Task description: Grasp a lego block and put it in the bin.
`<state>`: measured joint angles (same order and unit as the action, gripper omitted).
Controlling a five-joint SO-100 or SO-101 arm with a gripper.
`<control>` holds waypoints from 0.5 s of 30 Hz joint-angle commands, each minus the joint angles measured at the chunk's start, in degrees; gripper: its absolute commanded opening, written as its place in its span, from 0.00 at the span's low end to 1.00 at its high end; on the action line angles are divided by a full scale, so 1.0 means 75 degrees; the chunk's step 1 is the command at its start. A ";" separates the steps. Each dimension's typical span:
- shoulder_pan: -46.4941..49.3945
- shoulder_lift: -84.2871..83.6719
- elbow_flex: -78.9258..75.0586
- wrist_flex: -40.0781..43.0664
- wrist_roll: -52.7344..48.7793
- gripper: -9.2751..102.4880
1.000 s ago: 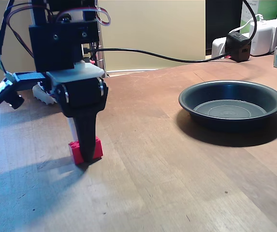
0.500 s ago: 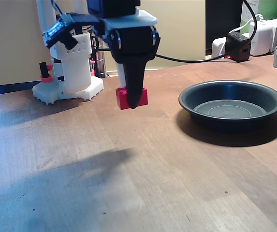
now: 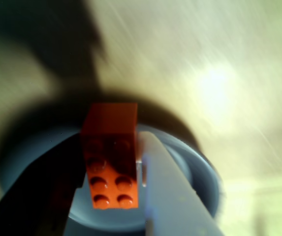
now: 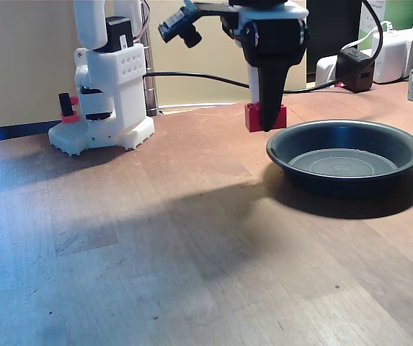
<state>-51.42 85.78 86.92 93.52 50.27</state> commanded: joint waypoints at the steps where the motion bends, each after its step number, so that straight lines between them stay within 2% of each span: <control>1: -0.0316 0.0023 -0.0281 -0.0234 0.0492 0.08; 11: -0.1195 -0.0047 -0.0164 -0.1852 0.2086 0.08; 15: -0.1359 -0.0844 -0.0375 -0.2426 0.2695 0.08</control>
<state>-60.73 80.77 86.84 77.08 68.64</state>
